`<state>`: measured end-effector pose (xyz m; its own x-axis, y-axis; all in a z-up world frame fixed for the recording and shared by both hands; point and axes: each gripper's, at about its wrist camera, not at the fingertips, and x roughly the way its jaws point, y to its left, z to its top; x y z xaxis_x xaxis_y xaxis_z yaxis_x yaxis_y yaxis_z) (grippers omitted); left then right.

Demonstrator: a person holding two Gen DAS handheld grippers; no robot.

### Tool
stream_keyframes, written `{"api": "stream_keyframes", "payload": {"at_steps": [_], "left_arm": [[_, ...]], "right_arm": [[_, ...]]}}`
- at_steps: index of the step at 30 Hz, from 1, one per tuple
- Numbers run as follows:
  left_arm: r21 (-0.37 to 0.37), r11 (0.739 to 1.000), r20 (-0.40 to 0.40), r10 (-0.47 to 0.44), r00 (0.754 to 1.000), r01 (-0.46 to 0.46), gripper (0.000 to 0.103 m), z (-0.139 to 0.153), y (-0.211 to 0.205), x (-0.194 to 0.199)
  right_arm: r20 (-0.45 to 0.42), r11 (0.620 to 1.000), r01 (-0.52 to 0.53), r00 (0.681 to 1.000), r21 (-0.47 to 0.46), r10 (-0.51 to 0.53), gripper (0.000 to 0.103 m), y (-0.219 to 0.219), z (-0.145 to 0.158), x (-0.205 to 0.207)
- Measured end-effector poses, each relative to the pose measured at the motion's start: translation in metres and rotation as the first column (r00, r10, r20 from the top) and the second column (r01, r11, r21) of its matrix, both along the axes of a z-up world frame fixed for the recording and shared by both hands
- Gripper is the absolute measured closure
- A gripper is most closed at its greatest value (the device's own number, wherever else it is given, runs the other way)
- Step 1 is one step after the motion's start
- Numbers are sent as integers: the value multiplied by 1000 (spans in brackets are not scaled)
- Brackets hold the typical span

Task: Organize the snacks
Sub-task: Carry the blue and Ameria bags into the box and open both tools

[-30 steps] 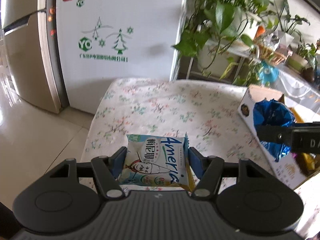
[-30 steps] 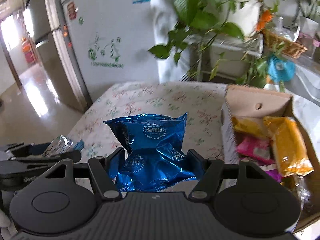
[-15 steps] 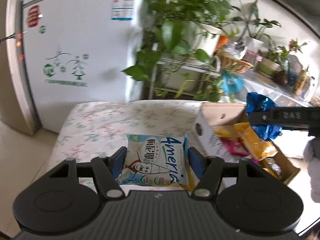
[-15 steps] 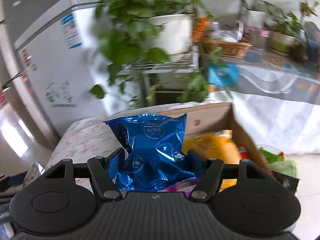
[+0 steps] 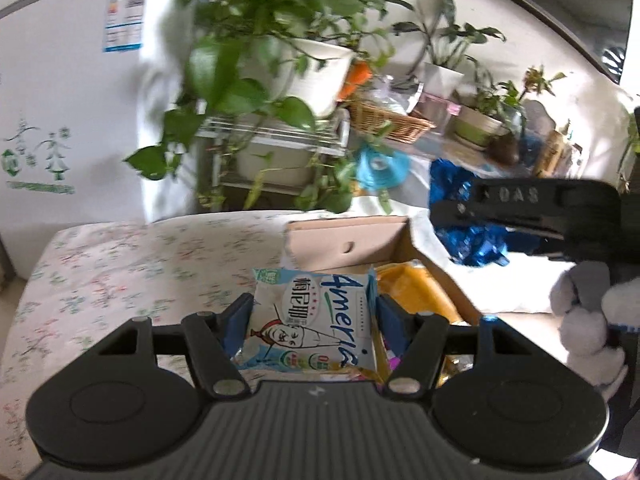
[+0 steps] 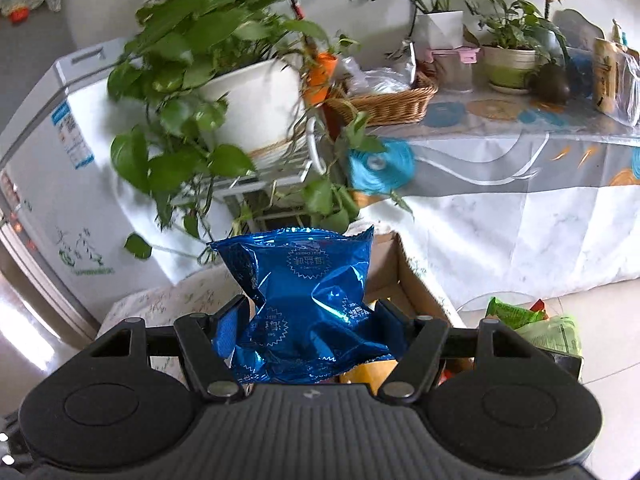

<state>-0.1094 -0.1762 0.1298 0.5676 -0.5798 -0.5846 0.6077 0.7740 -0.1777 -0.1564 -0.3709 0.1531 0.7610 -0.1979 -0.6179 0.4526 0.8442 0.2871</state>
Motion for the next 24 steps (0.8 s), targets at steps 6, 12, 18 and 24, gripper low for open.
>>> {"api": "stream_keyframes", "payload": {"at_steps": [6,12,18,24], "left_arm": [[8,999,-12,-54,998,54,37,-8,-37,-1],[33,997,-47,-75,996,77,37,-24,-61,1],[74,992,-73,-93,993,98,32,-38,-84,9],[129,987,-70,-91,993,99,17,-42,-97,11]], "right_arm": [[13,998,39,999,42,-39,28,-23,-2,5],[-9,998,46,999,34,-46,28,-35,-9,14],[-35,996,69,997,64,-67,28,-48,-19,23],[-40,988,115,993,102,-111,24,-56,-28,31]]}}
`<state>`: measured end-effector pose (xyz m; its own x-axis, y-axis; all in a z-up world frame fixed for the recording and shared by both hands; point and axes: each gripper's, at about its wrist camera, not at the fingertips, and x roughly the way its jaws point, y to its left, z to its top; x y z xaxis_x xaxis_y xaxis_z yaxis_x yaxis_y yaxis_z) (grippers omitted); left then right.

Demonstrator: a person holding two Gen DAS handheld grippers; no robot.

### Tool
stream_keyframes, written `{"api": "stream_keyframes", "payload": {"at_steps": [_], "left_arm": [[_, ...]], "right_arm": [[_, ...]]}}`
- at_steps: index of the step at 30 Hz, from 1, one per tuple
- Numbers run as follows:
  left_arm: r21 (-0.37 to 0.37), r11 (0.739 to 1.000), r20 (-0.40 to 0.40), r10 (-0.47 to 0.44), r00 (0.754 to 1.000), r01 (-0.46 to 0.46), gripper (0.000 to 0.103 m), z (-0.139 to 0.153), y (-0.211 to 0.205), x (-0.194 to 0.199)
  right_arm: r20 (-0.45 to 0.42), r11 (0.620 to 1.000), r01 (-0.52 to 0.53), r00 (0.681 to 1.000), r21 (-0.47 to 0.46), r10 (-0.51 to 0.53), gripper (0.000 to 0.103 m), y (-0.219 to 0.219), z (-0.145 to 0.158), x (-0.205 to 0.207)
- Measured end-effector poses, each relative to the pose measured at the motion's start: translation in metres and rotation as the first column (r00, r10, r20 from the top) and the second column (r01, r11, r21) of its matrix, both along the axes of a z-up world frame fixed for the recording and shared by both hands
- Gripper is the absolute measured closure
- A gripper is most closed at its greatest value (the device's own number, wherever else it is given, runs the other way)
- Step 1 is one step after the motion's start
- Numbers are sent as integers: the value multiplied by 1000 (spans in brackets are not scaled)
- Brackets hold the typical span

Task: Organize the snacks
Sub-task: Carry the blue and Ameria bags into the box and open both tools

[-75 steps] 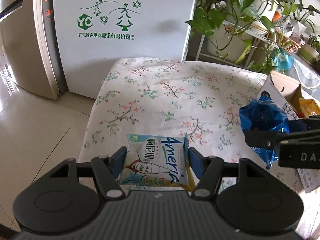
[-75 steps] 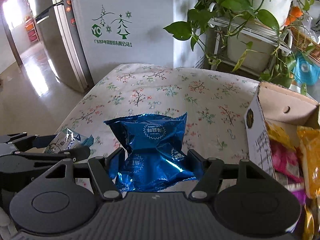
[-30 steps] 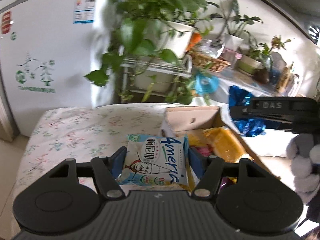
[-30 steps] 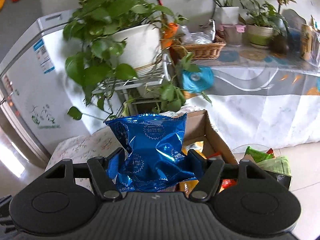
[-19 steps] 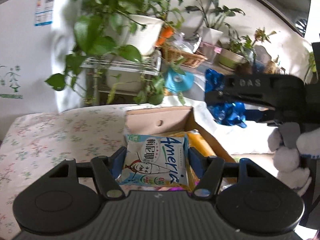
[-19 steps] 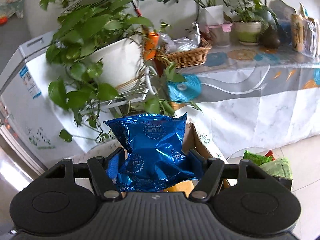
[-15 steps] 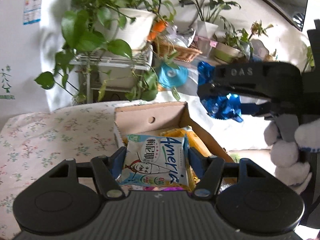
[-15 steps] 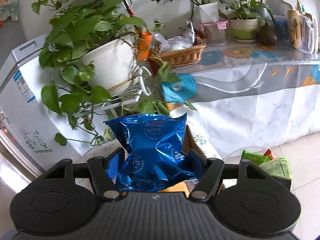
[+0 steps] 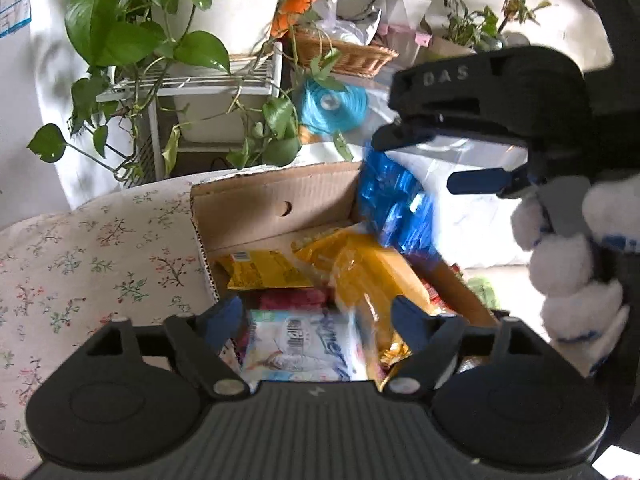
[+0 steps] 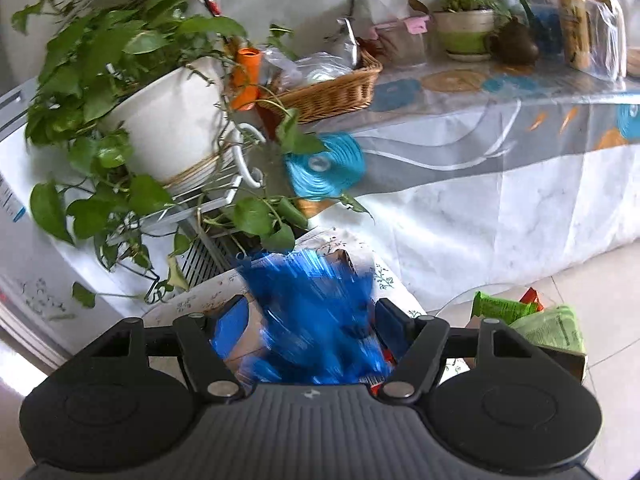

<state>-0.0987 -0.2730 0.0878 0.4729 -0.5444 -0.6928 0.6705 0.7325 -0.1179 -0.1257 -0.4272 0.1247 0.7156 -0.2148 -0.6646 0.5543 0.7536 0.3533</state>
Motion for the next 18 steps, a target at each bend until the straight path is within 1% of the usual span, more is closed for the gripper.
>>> {"api": "stream_keyframes", "payload": {"at_steps": [1,3,8,13,18], "left_arm": [[4,1000,4,-1,1000,1,17,0,1,-2],[12,1000,1,-5,1000,5,16,1,1,-3],[42,999,-10,16,1000,-16,13,3,3,-2],[64,997,-11,50,999,-49,12,6,10,-1],[68,994,-39,85,996,-83,11,5,21,0]], "right_arm": [[5,1000,-3,1000,5,3,20,1,0,0],[7,1000,0,1000,-3,0,16,2,2,0],[20,1000,-27,999,-15,27,15,7,6,2],[-16,998,-45,999,-40,44,12,11,5,3],[-43,997,-43,998,-68,40,10,16,5,-2]]}}
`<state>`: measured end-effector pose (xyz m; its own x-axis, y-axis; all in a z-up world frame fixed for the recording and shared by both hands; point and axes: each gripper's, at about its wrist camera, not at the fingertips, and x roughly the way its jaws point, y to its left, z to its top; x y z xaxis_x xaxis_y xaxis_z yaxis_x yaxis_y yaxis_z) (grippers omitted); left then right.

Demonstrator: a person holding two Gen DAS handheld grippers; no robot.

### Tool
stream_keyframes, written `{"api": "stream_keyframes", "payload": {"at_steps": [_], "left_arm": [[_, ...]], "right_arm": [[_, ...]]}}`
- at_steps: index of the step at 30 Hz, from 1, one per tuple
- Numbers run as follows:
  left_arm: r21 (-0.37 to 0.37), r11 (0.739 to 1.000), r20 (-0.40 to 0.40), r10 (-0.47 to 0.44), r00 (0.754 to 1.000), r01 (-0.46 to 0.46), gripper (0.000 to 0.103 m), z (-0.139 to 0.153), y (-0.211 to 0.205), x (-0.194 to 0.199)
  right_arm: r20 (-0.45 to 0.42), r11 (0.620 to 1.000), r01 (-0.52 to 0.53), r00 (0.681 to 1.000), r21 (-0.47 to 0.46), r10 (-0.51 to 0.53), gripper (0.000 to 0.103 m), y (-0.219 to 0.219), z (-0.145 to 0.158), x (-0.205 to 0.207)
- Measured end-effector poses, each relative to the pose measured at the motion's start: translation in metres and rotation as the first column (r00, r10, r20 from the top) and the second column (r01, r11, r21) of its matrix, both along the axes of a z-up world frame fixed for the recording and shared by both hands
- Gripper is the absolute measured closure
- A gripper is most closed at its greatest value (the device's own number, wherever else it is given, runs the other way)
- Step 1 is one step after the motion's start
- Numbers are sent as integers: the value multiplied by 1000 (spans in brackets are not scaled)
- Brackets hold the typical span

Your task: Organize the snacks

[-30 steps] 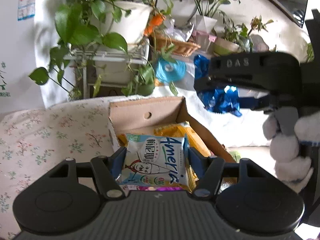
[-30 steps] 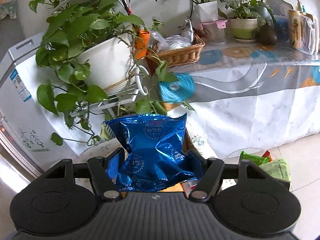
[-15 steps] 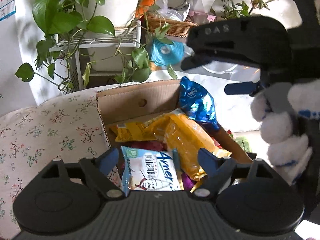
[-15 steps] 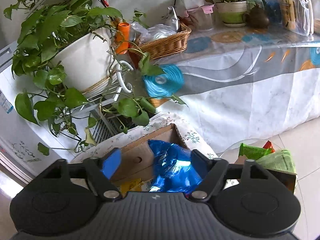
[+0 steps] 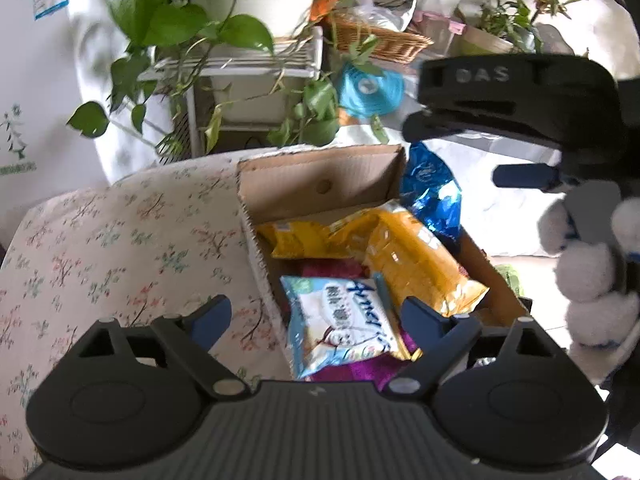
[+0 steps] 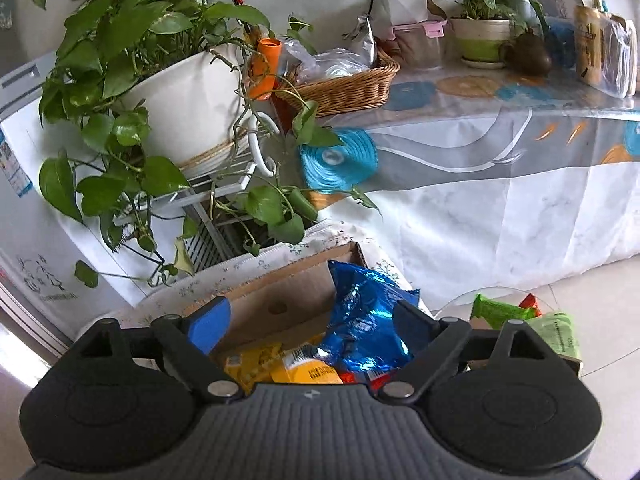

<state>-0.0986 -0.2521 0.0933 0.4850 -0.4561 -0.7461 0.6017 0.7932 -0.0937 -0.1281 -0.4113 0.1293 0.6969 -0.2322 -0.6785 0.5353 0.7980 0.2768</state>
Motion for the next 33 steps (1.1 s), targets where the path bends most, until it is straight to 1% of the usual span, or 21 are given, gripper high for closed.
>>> {"api": "stream_keyframes", "payload": {"at_steps": [5,8,14,18,24,31,33], "left_arm": [[-15,998,-27,55,998,-55,9,1,17,-1],[-5,996,-26,91,996,-91,8,3,26,-2],[18,990,6,137,991,-137,3,12,38,-6],[26,987,28,158,987,-158,1,18,44,-8],[46,982,46,181,982,-183,1,23,44,-10],[74,977,97,190,977,-198,1,30,39,-16],[95,974,121,192,974,-204,1,31,36,-18]], "right_arm": [[-48,1000,27,998,-14,-27,8,4,-3,-7],[-76,999,50,996,-17,-52,6,5,-6,-11],[-124,995,100,987,0,-99,4,6,-10,-21],[-165,994,108,980,-29,-112,3,11,-11,-28],[-214,991,116,969,-64,-127,1,23,-11,-47],[-239,991,116,962,-69,-129,0,37,-12,-65],[-247,992,105,962,-73,-120,0,41,-12,-68]]}}
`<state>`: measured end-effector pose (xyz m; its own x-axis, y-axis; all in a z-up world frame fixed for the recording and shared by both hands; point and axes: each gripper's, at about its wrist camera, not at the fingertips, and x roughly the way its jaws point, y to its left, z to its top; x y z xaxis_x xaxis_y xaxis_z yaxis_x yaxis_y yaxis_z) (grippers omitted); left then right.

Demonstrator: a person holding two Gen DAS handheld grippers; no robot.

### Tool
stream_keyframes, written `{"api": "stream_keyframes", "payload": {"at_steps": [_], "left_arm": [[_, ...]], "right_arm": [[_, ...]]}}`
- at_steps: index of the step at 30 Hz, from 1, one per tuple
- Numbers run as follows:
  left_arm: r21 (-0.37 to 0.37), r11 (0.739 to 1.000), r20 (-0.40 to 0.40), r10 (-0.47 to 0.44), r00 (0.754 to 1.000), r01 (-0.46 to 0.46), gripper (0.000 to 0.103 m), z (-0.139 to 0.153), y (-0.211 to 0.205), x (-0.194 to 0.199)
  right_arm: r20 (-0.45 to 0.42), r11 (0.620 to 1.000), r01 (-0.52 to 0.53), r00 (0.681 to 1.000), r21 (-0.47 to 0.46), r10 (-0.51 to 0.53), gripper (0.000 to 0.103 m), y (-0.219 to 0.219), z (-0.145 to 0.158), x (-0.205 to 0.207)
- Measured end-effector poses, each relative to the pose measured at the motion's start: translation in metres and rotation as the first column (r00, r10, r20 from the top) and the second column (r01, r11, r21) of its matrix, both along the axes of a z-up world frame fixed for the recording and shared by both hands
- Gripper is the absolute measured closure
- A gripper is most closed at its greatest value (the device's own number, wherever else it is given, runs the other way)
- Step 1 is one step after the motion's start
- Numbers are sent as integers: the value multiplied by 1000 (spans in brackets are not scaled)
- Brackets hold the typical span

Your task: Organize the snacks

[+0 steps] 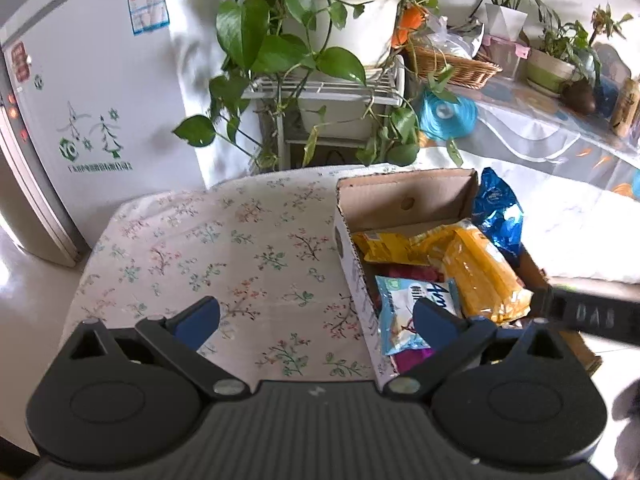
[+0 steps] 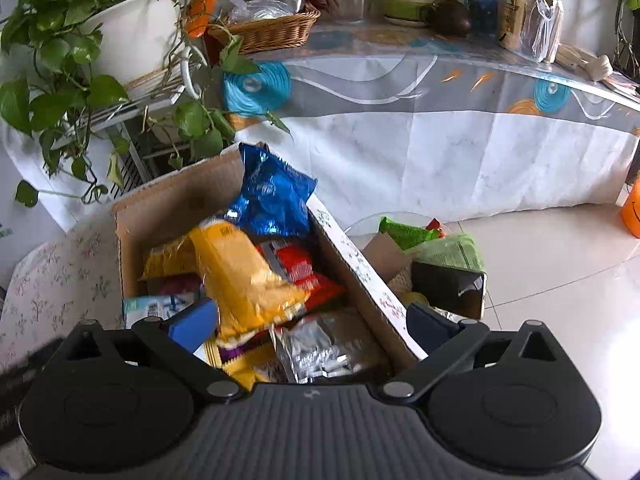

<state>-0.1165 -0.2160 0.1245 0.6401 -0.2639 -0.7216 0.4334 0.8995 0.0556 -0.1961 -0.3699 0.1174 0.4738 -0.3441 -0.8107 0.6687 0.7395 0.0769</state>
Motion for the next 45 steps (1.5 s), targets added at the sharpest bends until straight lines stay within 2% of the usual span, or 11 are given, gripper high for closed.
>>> {"api": "stream_keyframes", "payload": {"at_steps": [3,8,16,21,28,45], "left_arm": [[42,999,22,11,1000,-12,1,0,-5,-1],[71,997,41,13,999,-16,1,0,-11,-3],[32,999,22,-4,1000,3,1,1,-14,-4],[10,1000,-26,6,1000,-6,1,0,-14,0],[69,998,-3,-6,1000,6,1,-1,-19,-1],[114,993,-46,37,998,-32,1,-10,-16,8]], "right_arm": [[-15,1000,-14,1000,-5,14,0,6,0,-2],[-12,1000,-25,1000,-8,25,0,8,2,-3],[-27,1000,-18,999,-18,17,0,7,1,-3],[-32,1000,-15,999,-24,14,0,7,1,-2],[-61,999,-23,998,-48,20,0,9,0,2],[-77,998,-17,997,-65,12,0,12,-1,8]]}}
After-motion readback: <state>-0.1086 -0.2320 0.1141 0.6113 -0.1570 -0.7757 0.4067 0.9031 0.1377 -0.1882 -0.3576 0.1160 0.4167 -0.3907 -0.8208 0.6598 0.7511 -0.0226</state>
